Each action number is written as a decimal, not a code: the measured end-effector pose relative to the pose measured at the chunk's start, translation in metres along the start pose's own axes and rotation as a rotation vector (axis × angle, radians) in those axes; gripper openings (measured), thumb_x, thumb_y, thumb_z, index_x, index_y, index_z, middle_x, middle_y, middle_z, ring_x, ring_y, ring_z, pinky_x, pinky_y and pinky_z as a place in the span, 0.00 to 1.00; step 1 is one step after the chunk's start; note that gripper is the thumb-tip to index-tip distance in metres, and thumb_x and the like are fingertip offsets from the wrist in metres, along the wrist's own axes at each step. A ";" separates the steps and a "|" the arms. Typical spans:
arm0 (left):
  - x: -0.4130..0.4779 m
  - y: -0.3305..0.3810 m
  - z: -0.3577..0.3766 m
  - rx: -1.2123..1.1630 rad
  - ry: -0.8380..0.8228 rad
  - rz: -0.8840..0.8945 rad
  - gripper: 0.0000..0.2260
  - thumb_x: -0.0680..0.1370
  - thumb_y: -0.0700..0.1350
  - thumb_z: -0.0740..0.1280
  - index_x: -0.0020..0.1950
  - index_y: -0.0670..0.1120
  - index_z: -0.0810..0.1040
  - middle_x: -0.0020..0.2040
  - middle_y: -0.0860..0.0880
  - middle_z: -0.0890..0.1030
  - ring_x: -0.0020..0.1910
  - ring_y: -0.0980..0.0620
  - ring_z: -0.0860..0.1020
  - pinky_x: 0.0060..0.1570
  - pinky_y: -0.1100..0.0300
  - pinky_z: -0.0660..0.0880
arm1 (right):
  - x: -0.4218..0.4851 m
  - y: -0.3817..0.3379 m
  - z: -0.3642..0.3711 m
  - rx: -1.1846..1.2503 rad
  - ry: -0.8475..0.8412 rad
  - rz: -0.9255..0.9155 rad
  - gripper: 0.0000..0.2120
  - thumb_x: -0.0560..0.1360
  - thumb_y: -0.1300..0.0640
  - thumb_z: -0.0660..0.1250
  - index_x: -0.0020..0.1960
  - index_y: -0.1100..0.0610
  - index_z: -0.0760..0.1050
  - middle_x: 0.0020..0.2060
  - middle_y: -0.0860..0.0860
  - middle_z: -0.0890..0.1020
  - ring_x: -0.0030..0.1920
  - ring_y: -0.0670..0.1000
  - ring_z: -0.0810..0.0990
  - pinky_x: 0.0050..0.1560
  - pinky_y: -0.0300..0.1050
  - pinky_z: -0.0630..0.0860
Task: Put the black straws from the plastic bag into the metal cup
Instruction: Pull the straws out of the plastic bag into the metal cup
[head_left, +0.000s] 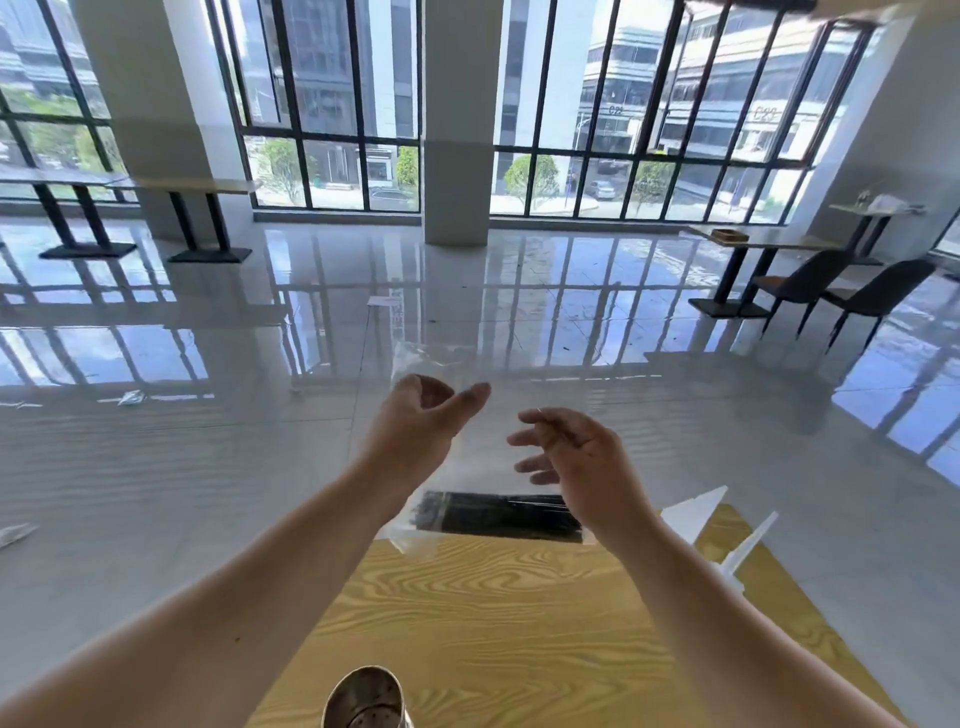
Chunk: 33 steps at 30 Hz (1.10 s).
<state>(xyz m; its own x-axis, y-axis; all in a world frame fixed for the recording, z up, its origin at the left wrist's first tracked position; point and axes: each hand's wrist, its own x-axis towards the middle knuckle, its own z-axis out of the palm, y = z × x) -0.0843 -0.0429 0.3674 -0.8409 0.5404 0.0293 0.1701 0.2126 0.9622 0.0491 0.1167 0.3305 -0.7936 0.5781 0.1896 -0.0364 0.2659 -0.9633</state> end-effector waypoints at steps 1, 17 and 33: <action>-0.004 -0.002 -0.006 0.140 0.010 0.101 0.30 0.66 0.74 0.73 0.57 0.56 0.76 0.58 0.56 0.81 0.55 0.55 0.82 0.51 0.53 0.80 | -0.001 -0.008 0.005 -0.001 -0.016 0.009 0.12 0.87 0.63 0.63 0.59 0.51 0.83 0.48 0.51 0.90 0.42 0.55 0.89 0.42 0.46 0.83; -0.048 -0.020 -0.107 0.771 0.002 0.655 0.50 0.67 0.68 0.79 0.82 0.54 0.60 0.78 0.47 0.73 0.76 0.43 0.72 0.74 0.46 0.70 | -0.047 -0.078 0.090 -0.165 -0.193 -0.005 0.20 0.87 0.67 0.61 0.61 0.43 0.80 0.43 0.49 0.90 0.38 0.49 0.86 0.41 0.46 0.80; -0.031 -0.067 -0.165 0.586 0.178 0.373 0.08 0.79 0.53 0.73 0.41 0.58 0.77 0.35 0.62 0.78 0.36 0.60 0.77 0.29 0.64 0.64 | -0.082 -0.087 0.082 -0.163 -0.001 -0.035 0.17 0.87 0.68 0.60 0.63 0.51 0.82 0.45 0.55 0.90 0.39 0.53 0.85 0.42 0.48 0.81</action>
<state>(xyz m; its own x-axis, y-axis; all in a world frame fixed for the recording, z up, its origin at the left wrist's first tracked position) -0.1546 -0.2081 0.3468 -0.7352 0.5322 0.4198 0.6688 0.4686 0.5771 0.0675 -0.0175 0.3832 -0.7939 0.5661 0.2219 0.0351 0.4071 -0.9127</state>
